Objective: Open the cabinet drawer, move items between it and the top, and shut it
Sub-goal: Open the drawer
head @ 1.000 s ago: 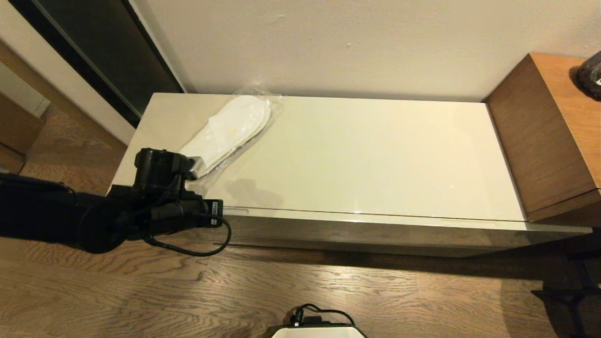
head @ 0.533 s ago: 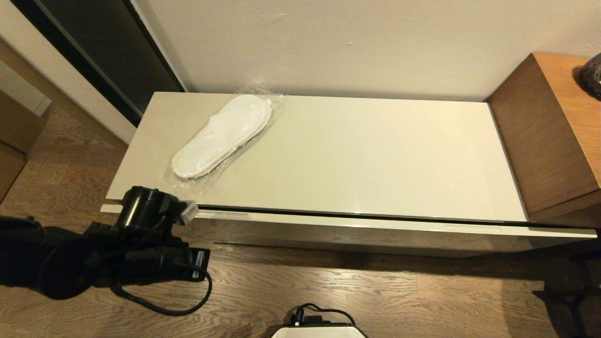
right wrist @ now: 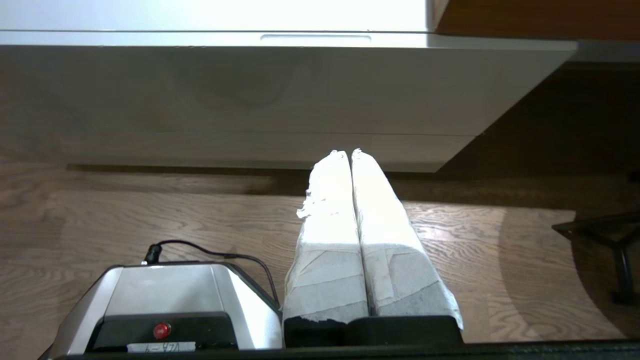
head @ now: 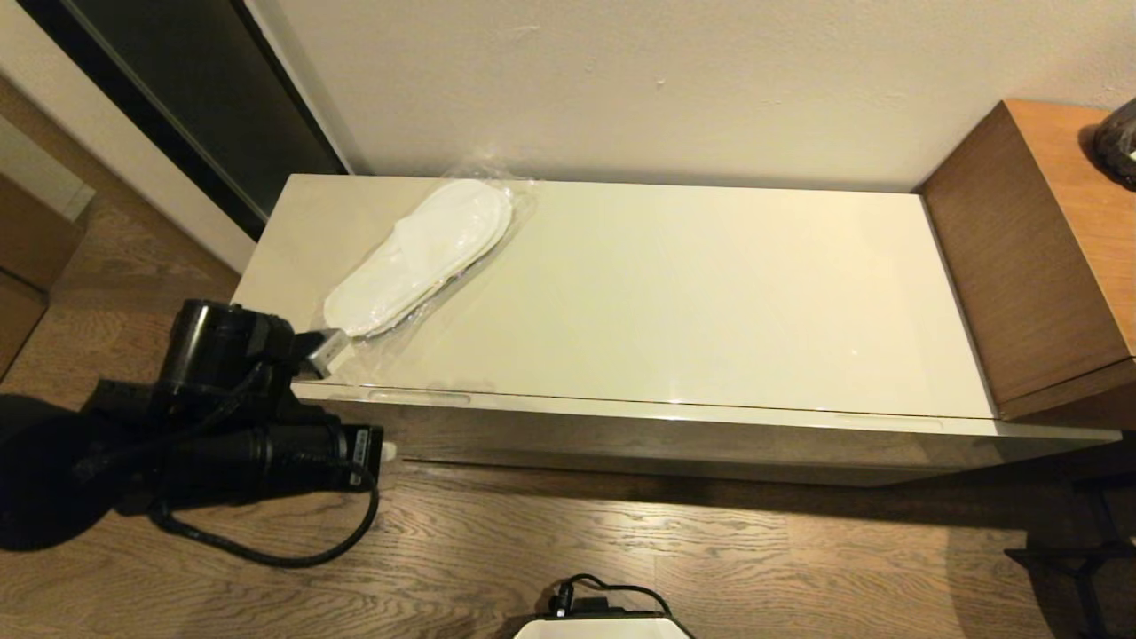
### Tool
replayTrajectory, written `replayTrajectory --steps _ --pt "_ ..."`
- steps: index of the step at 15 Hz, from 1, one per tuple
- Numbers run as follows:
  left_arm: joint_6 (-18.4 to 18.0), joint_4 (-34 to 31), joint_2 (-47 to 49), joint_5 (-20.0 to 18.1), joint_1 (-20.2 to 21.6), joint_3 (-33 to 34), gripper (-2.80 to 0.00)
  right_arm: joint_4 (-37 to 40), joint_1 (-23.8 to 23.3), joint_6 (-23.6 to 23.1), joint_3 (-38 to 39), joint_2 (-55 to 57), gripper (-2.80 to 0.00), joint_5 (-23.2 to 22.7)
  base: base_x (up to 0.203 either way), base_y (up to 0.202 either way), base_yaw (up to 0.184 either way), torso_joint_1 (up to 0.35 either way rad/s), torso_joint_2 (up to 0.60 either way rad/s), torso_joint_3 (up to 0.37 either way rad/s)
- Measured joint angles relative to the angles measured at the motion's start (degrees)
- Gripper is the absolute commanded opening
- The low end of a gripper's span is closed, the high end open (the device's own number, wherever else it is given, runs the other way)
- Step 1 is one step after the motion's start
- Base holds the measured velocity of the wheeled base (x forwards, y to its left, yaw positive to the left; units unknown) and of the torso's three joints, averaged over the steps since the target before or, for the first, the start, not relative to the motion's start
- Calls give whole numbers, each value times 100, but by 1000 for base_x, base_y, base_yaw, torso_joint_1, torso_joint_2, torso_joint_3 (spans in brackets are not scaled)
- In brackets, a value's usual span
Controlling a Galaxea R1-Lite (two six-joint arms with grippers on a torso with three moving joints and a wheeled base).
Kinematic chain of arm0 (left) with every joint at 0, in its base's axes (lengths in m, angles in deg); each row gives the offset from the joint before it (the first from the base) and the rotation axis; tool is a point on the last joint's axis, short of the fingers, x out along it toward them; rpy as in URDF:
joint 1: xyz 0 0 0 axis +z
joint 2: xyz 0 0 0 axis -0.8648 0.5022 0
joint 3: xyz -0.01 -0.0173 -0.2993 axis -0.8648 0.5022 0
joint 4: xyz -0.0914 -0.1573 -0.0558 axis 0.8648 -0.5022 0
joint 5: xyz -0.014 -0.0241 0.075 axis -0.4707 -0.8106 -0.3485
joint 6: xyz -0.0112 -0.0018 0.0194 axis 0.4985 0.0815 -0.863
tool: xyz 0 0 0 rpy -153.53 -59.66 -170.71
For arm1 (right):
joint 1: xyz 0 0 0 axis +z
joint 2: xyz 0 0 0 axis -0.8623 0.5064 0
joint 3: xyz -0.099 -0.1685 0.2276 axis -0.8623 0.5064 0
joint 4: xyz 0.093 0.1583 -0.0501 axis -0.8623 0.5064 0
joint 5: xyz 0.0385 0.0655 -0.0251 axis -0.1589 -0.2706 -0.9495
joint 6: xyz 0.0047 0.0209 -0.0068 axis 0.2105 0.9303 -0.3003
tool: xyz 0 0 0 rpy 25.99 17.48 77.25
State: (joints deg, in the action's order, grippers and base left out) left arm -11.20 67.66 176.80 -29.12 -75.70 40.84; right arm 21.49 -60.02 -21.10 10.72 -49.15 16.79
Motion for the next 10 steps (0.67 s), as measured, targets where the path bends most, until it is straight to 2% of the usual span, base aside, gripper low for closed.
replayTrajectory --steps 4,7,10 --pt "21 621 717 317 4 -585 -280 -2 0 -5 0 -2 -280 -2 0 0 0 0 0 0" --pt "-4 1111 1144 464 4 -672 -280 -2 0 -9 0 -2 -280 -11 0 0 0 0 0 0" --pt "-6 1196 1339 479 1 -680 -280 -2 0 -11 0 -2 -280 -9 0 0 0 0 0 0"
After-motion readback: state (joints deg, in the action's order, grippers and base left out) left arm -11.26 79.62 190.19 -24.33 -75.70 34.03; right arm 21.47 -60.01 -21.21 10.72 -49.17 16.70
